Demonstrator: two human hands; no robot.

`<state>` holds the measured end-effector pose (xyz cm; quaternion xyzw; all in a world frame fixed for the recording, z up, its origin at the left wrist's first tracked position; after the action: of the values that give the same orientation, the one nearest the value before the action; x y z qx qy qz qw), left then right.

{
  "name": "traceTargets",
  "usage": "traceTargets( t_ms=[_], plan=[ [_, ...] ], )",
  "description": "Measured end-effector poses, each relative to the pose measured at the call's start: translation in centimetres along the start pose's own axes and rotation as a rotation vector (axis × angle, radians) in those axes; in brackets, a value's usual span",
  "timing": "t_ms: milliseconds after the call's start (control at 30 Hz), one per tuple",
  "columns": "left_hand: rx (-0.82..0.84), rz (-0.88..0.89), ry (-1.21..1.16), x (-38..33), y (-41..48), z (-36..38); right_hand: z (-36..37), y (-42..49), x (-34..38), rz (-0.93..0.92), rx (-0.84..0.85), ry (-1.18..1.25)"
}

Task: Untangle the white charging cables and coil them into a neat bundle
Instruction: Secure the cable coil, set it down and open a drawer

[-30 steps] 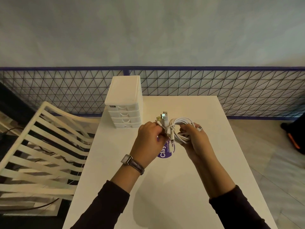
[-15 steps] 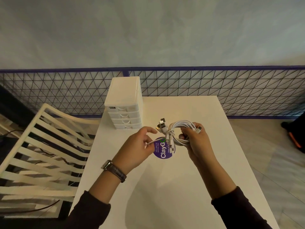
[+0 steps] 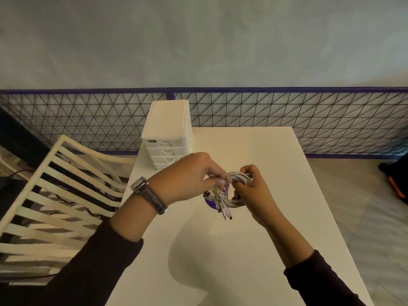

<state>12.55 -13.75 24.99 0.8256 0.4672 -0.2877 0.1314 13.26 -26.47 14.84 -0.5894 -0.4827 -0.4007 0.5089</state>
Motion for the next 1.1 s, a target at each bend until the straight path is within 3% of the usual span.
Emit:
traceTargets(
  t_ms=[267, 600, 733, 867, 1100],
  plan=[
    [0.139, -0.053, -0.003, 0.0, 3.7, 3.5, 1.6, -1.2, -0.2, 0.081, 0.337, 0.154],
    [-0.024, 0.018, -0.231, -0.4, 2.3, 1.8, 0.5, -0.3, 0.5, 0.078, 0.306, 0.327],
    [-0.133, 0.172, 0.022, 0.6, -1.0, 2.4, -0.2, 0.2, 1.0, 0.085, 0.283, 0.462],
    [-0.217, 0.359, 0.397, 1.1, -2.0, 5.2, 0.6, -0.1, 1.9, 0.096, 0.423, 0.622],
    [-0.520, 0.663, 0.501, -0.9, -3.8, 4.2, 1.7, -1.5, 3.4, 0.160, 0.531, 0.679]
  ],
)
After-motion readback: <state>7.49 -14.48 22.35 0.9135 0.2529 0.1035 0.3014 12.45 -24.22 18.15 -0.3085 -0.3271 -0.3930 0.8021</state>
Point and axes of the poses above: each hand's wrist, its own y-axis towards the middle knuckle, its own z-axis out of the palm, x = y × z, the point moved 8 cm from there along y, towards the middle knuckle, and after that the axes turned 1 degree about z, right-handed, at the moved point
